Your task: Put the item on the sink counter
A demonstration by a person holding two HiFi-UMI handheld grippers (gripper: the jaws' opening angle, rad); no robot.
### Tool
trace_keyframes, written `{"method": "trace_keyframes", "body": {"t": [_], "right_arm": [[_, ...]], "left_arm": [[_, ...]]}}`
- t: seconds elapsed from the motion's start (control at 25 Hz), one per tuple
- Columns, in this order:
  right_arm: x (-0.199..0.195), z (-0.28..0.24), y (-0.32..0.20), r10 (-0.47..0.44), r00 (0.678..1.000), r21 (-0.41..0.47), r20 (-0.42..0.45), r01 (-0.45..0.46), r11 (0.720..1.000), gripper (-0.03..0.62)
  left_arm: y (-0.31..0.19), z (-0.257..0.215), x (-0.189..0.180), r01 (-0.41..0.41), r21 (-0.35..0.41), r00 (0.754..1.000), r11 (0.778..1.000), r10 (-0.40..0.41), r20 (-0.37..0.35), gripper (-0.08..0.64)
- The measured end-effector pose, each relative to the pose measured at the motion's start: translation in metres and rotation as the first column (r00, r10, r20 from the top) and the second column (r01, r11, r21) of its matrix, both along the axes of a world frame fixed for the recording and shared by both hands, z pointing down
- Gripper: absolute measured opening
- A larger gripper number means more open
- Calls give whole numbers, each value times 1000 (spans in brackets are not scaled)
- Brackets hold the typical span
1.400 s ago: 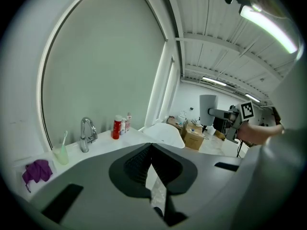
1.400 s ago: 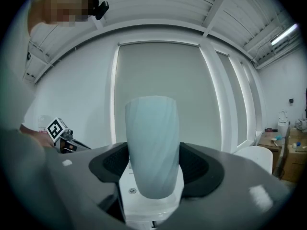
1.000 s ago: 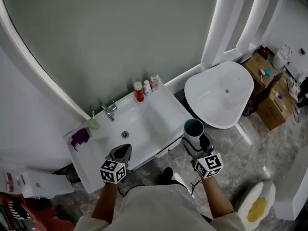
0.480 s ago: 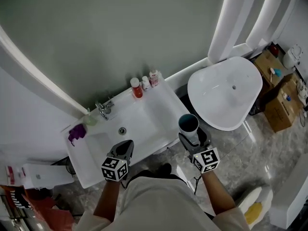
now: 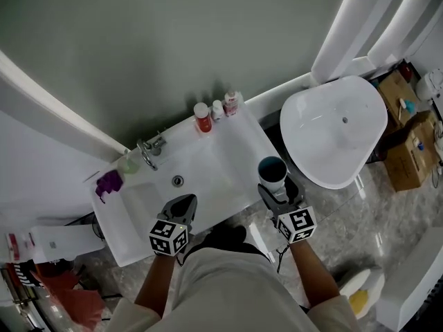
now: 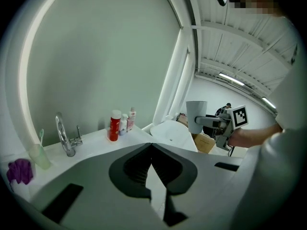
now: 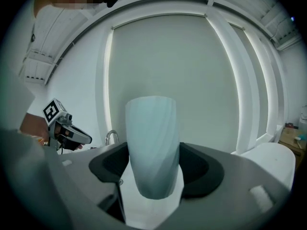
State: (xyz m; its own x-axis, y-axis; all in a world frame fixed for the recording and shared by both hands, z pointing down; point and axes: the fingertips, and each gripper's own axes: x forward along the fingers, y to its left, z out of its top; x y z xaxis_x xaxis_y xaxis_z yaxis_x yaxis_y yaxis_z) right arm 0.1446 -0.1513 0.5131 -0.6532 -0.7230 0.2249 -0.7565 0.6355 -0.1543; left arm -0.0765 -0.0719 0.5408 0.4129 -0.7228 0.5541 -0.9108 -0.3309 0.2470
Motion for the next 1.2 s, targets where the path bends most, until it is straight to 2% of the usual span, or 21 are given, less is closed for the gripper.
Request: {"method": "trace_keyframes", "body": {"t": [0.28,0.56,0.8,1.2], "right_arm": [[-27,31,-43,11,1000,-46,-24,-12,999,339],[-63,76,-88,1,1000,-85,-31,-3,996,337],[-85,121,-130,7,1000,-111,-29,-11,994,337],[-103,206,-180,12,998,-154,-59,-21,988,337]], "left_arm": [[-49,25,-14,-46,-37,999,998,45,-15,8],[-78,53,-9,-110,-82,993,990,107,-44,8],[-92,82,-6,-129,-126,990,984,121,-71,8],[-114,132,-13,-116,-175,993,978,108,-55,8]]}}
